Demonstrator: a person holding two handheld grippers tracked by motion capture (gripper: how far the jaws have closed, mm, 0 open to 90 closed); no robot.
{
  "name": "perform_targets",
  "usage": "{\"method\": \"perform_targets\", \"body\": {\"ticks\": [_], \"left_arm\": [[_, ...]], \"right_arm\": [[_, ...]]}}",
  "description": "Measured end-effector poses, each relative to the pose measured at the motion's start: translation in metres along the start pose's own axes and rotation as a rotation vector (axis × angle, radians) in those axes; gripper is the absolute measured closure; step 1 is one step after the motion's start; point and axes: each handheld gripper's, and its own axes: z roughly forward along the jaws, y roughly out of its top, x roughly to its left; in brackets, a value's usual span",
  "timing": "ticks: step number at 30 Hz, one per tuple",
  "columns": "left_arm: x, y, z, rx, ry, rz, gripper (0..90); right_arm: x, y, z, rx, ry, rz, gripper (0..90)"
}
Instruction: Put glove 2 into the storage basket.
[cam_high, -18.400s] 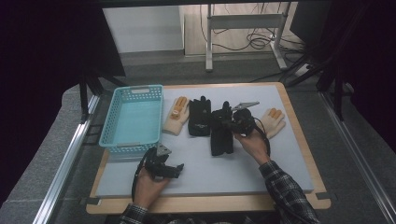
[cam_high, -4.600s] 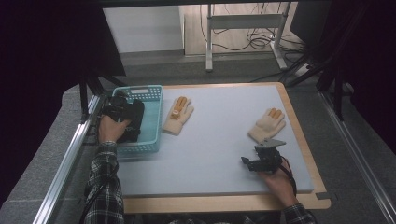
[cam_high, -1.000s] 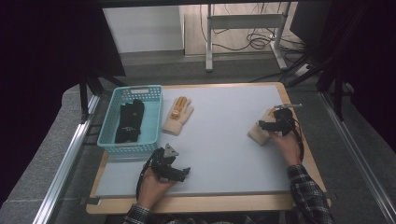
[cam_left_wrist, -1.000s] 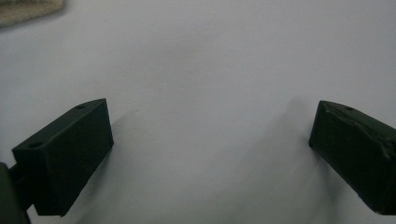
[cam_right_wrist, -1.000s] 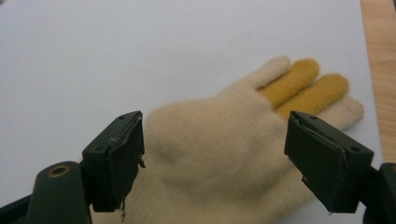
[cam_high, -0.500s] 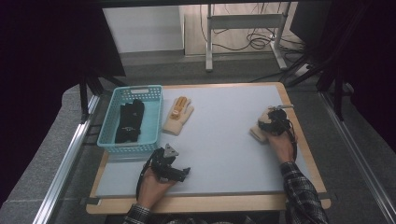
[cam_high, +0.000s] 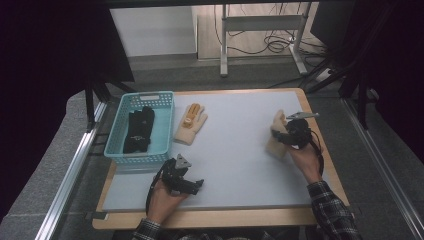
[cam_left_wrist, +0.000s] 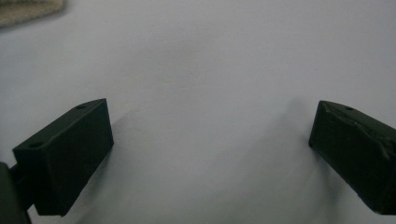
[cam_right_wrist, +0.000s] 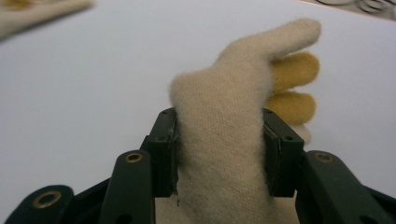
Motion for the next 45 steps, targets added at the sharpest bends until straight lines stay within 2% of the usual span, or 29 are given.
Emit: {"method": "perform_targets", "body": {"ticks": [3,6,8,11,15,17,20,22,24,28,32,36,40,45], "left_arm": [[0.000,0.000,0.000,0.000,0.000,0.002,0.0],[0.000,0.000,0.000,-0.001,0.001,-0.001,0.0],[0.000,0.000,0.000,0.000,0.001,0.003,0.0],[0.000,0.000,0.000,-0.001,0.000,0.001,0.0],[0.000,0.000,0.000,-0.003,0.000,-0.001,0.0],[0.000,0.000,0.000,-0.001,0.000,0.003,0.0],[0.000,0.000,0.000,-0.001,0.001,0.003,0.0],[0.000,0.000,0.000,-0.004,0.000,-0.001,0.0],[0.000,0.000,0.000,-0.003,0.001,0.000,0.0],[0.000,0.000,0.000,-0.001,0.000,0.000,0.0],[0.000,0.000,0.000,-0.001,0.000,-0.001,0.0],[0.000,0.000,0.000,-0.001,0.000,-0.001,0.0],[0.000,0.000,0.000,-0.004,0.001,0.000,0.3],[0.000,0.000,0.000,-0.002,0.002,0.003,0.3]], "right_arm": [[0.025,0.004,-0.007,-0.010,0.077,-0.041,52.0],[0.048,0.007,-0.009,-0.015,0.126,-0.087,51.2],[0.067,0.008,-0.007,-0.012,0.171,-0.120,50.7],[0.091,0.006,0.000,0.003,0.208,-0.167,50.1],[0.115,-0.002,0.014,0.038,0.243,-0.203,49.4],[0.125,-0.008,0.022,0.060,0.264,-0.206,48.3],[0.135,-0.014,0.028,0.075,0.306,-0.204,39.8],[0.137,-0.014,0.028,0.072,0.321,-0.207,36.3],[0.133,-0.009,0.023,0.039,0.312,-0.205,33.1],[0.113,0.000,0.017,0.007,0.292,-0.152,32.5],[0.093,0.000,0.020,0.008,0.267,-0.105,38.6],[0.084,0.000,0.027,0.014,0.267,-0.083,46.4],[0.087,0.006,0.036,0.012,0.287,-0.093,52.4],[0.106,0.021,0.052,0.017,0.326,-0.127,56.7]]}}
